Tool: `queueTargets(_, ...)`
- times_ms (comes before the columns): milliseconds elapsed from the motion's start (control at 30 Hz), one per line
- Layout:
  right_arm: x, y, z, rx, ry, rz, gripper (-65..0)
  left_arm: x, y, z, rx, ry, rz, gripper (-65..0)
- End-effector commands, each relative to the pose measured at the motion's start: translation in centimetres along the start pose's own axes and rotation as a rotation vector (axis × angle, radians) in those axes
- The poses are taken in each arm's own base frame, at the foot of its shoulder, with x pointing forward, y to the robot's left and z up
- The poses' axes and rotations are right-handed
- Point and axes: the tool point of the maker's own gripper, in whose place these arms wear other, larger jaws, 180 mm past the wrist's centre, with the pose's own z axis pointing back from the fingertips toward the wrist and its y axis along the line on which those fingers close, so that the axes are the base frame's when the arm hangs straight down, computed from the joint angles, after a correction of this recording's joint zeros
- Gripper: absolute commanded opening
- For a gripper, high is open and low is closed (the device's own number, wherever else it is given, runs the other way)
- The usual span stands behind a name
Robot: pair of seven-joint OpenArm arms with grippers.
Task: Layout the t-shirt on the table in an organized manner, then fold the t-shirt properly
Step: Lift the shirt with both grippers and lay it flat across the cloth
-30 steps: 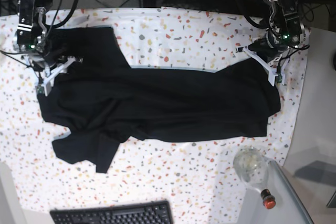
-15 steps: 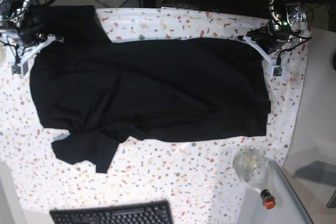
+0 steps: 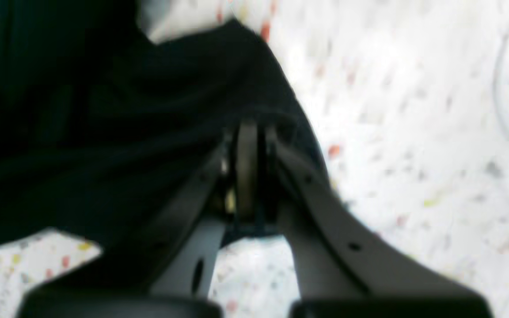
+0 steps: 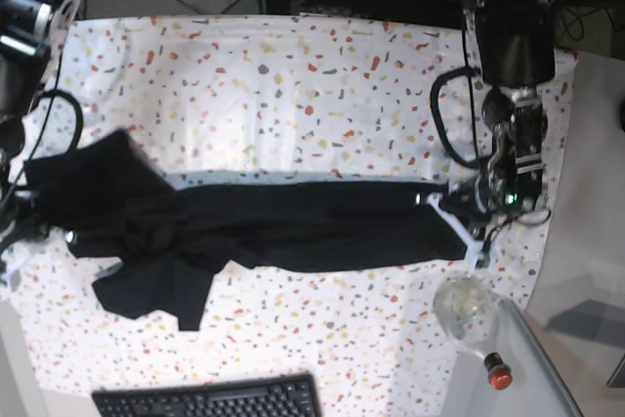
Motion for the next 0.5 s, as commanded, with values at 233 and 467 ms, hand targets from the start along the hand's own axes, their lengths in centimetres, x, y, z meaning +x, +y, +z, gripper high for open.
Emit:
queueTargets(233, 20.7, -2.6, 8.4, -0.099, -0.408, 0.133, -65.0, 24.2, -4.7, 6.4, -0.082, -0.41, -0.062, -65.0)
queueTargets(467, 28.7, -2.5, 24.6, -0.249, -0.743, 0.277, -65.0, 34.2, -3.7, 18.4, -0.11, -0.789, 0.052, -65.0)
